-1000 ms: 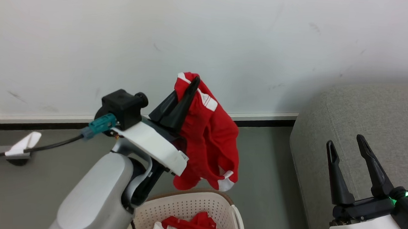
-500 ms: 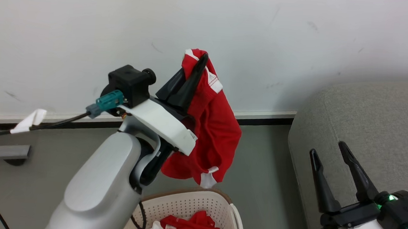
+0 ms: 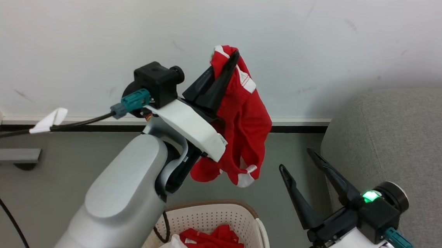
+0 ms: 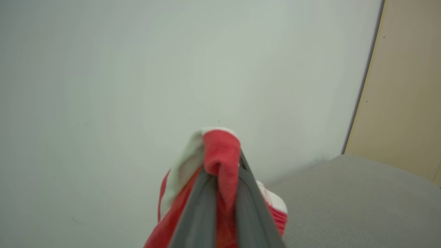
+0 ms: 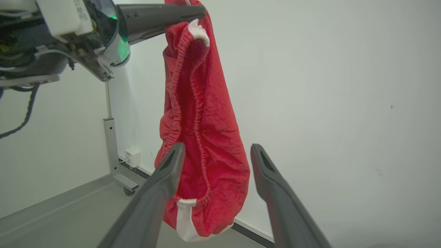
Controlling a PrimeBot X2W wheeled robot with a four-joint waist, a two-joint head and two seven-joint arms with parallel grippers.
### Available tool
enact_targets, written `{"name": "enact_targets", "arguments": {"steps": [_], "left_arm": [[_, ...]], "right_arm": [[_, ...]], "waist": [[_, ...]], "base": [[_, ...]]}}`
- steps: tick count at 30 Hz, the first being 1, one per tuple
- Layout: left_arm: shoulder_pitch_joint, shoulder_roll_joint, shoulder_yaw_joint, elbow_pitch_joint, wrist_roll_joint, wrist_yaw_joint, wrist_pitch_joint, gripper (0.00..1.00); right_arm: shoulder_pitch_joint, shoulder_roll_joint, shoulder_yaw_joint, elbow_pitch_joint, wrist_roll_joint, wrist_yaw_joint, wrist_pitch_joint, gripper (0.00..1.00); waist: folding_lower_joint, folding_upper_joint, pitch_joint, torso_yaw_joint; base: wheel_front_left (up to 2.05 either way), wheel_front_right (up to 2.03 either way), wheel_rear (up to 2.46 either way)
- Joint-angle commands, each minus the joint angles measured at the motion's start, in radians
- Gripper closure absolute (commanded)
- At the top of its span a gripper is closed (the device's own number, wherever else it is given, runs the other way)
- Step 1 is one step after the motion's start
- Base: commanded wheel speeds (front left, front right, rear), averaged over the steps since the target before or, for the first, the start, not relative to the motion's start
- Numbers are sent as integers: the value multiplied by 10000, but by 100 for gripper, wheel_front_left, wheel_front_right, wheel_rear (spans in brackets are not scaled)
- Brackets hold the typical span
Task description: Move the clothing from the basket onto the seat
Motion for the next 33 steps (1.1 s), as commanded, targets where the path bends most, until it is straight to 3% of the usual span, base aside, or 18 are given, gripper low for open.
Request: {"name": "enact_targets", "arguments": {"steps": [1,14,20,28,29,31,32,33], "left_arm": [[-102,-20,-16,37,100,-12,-59,100],[-207,-384,-829,-32,-160,-146,2,100],[-183,-470,-1552,-217,-212,-214,102,100],[-80,-521,-2338,-327,-583,-212,109,100],[-78,-522,-2427,-330,-627,-202,106,100],[-75,-527,-2580,-336,-697,-176,93,100],[-81,-529,-2633,-336,-756,-147,93,100],[-86,-530,-2669,-326,-820,-124,90,100]], "right_arm": [[-205,-23,140,104,34,-21,-1,0],[-2264,397,1843,3507,536,-21,0,0],[-3020,693,2257,5010,183,-21,2,0],[-3613,756,2355,5927,435,-21,1,0],[-3633,758,2382,6028,476,-21,2,14],[-3700,760,2440,6134,582,-21,2,90],[-3742,742,2435,6168,640,-21,2,100],[-3756,725,2425,6171,684,-21,2,100]], "waist": [[-1,-1,24,54],[-1,-1,13,678],[-1,-1,28,1183],[-1,-1,10,1939],[-1,-1,-2,2021],[-1,-1,-28,2161],[-1,-1,-40,2220],[-1,-1,-51,2264]], "base": [[0,0,0],[0,0,0],[0,0,0],[0,0,0],[0,0,0],[0,0,0],[0,0,0],[0,0,0]]}}
